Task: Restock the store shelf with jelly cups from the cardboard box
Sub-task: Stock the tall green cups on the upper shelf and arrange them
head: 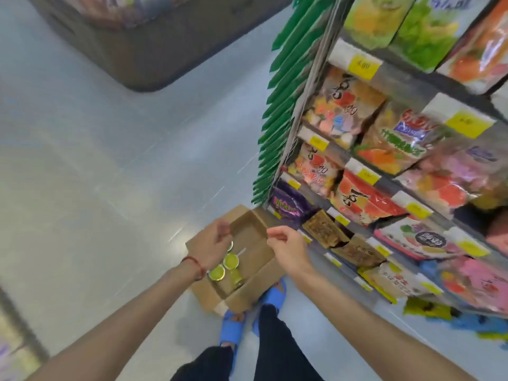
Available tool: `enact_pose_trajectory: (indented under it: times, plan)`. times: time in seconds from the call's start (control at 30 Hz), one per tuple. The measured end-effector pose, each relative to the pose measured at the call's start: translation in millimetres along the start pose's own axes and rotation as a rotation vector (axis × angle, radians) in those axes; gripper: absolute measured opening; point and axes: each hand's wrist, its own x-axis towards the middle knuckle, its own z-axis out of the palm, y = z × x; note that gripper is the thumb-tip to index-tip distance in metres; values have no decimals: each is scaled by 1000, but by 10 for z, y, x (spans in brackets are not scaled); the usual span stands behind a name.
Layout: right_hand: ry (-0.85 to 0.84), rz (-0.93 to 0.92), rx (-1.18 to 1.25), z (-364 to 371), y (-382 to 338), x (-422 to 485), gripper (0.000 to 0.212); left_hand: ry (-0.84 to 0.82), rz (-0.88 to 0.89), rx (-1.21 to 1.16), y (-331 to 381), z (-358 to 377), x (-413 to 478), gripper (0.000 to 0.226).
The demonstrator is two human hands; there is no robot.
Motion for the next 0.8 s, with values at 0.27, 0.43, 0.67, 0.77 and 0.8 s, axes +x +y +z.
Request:
enact_pose_trajectory:
  times: [0.27,0.43,0.67,0.77,0.8]
  plan:
    - [-204,163,-46,440,520,691,18,114,-383,-108,-848,494,-4,18]
    - [-272,308,-134,837,1006,1131,17,156,-578,-219,-1462,930,278,20]
    - [-342,507,-212,1647,1963,1860,24,164,-704,-269,-2527,1450,1028,27]
    - [-380,530,-290,1969,2283,2098,26,105,-744,-179,-3060,1663,1403,42]
    - [-392,517,-318,2115,2442,2241,24,85,-774,-135,-3375,1815,1585,46]
